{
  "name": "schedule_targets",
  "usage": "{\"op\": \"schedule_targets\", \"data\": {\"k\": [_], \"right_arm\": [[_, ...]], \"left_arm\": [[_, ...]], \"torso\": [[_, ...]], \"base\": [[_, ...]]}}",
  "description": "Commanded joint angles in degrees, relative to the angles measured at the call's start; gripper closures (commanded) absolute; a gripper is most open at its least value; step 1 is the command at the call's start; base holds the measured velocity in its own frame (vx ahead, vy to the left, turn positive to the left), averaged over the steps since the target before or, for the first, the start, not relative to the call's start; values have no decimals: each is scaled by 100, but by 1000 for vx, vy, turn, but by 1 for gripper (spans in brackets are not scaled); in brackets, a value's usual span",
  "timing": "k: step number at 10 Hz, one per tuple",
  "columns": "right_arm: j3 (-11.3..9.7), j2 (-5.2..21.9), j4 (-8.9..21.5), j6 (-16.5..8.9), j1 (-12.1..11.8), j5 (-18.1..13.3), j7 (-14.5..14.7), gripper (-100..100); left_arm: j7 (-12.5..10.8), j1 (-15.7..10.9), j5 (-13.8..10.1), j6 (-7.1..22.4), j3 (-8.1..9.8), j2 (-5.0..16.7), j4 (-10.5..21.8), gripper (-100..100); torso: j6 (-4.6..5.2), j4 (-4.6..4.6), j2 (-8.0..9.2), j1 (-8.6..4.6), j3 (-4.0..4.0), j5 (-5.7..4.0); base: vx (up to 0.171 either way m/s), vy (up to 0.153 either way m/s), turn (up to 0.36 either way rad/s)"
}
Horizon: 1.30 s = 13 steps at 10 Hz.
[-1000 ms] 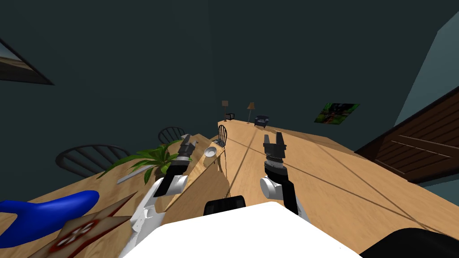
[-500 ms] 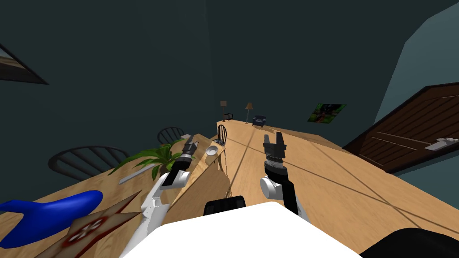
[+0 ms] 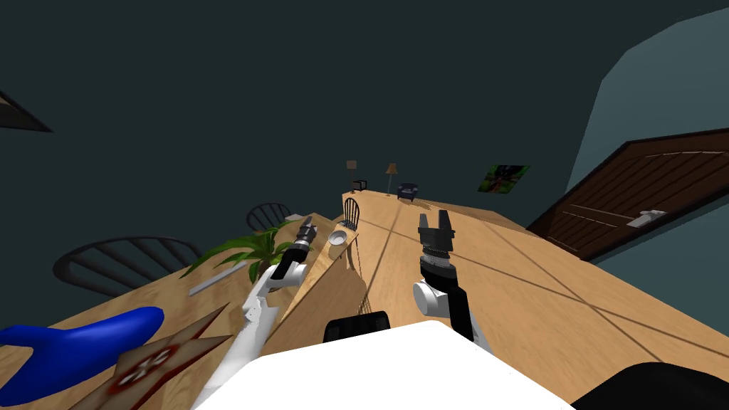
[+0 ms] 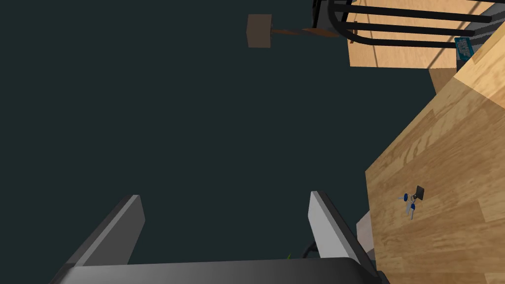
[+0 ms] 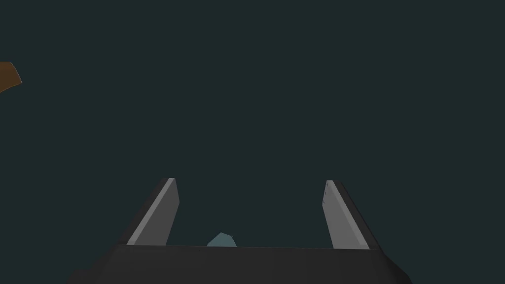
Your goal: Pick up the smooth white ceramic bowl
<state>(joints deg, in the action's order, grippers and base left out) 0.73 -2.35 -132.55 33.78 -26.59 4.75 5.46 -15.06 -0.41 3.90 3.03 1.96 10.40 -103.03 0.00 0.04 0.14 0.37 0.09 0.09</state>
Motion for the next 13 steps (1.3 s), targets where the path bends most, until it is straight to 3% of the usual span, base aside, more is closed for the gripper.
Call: {"op": "schedule_targets", "data": {"k": [1,2,4,7,9,10,13], "right_arm": [[0,0,0,0,0,0,0,0],[0,0,0,0,-1,0,0,0],[0,0,0,0,-1,0,0,0],[0,0,0,0,-1,0,0,0],[0,0,0,0,-1,0,0,0],[0,0,0,0,-1,0,0,0],[0,0,0,0,-1,0,0,0]], "left_arm": [[-9,-111,10,125,-4,-30,242,-100],[-45,-335,-2,359,0,-35,425,-100],[-45,-348,-2,359,0,-35,564,-100],[-116,-823,-38,823,4,-52,1086,-100],[-116,-823,-38,823,4,-52,1234,-100],[-149,-1060,-62,1051,4,-62,1439,-100],[-181,-1294,-88,1273,3,-73,1930,-100]], "torso": [[0,0,0,0,0,0],[-3,0,-1,-3,0,0],[-3,0,-4,-6,-2,0],[-3,-3,-13,-9,-7,-1],[-5,-2,-11,-3,-5,0],[-5,-4,-17,-13,-9,-1],[-1,-3,-14,1,-7,1]], "base": [[-54,80,-82],[-60,86,-109],[-26,52,-45],[-33,70,-127],[-23,64,-33],[-29,72,-138],[-30,90,-118]]}}
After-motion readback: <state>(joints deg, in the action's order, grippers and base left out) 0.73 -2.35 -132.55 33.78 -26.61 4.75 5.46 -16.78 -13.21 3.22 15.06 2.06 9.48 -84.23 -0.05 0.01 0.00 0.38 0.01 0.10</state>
